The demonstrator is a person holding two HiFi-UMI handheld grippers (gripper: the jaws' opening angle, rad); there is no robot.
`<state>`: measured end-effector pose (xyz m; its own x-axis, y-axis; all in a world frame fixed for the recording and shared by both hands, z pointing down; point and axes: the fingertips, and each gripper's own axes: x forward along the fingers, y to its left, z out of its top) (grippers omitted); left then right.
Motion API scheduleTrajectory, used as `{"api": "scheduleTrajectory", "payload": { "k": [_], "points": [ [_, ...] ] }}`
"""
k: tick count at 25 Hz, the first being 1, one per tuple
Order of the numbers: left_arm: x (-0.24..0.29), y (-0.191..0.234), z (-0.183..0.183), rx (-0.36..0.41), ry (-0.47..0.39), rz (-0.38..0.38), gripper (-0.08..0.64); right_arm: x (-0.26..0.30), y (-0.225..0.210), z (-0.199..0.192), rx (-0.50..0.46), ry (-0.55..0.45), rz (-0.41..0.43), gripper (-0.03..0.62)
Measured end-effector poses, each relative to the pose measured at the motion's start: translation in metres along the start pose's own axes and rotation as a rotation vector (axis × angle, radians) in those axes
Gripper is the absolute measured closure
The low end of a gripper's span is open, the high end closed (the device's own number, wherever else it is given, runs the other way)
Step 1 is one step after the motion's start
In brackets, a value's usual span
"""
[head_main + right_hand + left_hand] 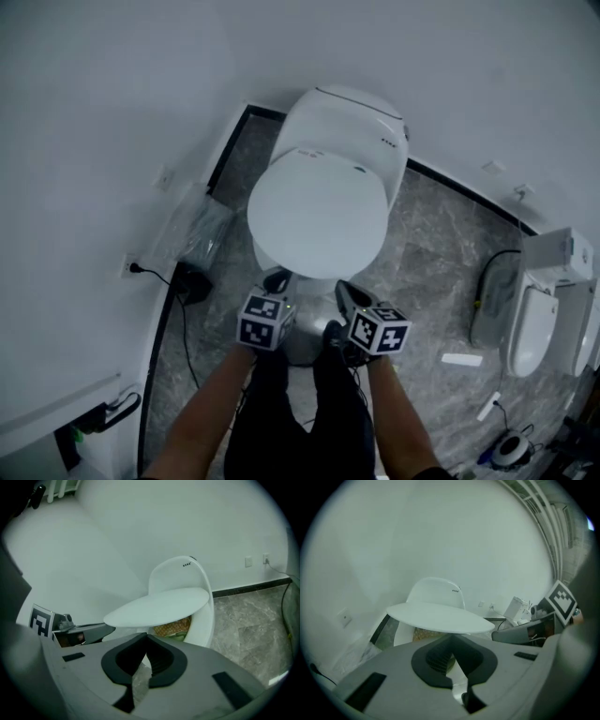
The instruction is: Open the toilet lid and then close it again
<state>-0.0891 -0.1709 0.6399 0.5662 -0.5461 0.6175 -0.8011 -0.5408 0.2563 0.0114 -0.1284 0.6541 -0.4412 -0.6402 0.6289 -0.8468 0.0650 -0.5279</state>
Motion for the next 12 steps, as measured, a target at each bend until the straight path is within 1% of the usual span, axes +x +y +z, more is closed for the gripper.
{"api": "scheduleTrajectory", "payload": {
  "k": [3,7,12],
  "points": [
    [0.001,-0.002,0.016,0.013,-0.011,-0.009,0.552,0.002,0.003,0.015,-0.013,-0.007,-0.003,0.581],
    [0.001,-0.004,0.032,0.011,-0.023,-0.023,0.554,0.004,0.008,0.035,-0.035,-0.021,-0.012,0.581],
    [0.003,-0.007,0.054,0.022,-0.040,-0.055,0.554,-0.002,0.011,0.056,-0.032,-0.055,-0.036,0.583]
  ]
}}
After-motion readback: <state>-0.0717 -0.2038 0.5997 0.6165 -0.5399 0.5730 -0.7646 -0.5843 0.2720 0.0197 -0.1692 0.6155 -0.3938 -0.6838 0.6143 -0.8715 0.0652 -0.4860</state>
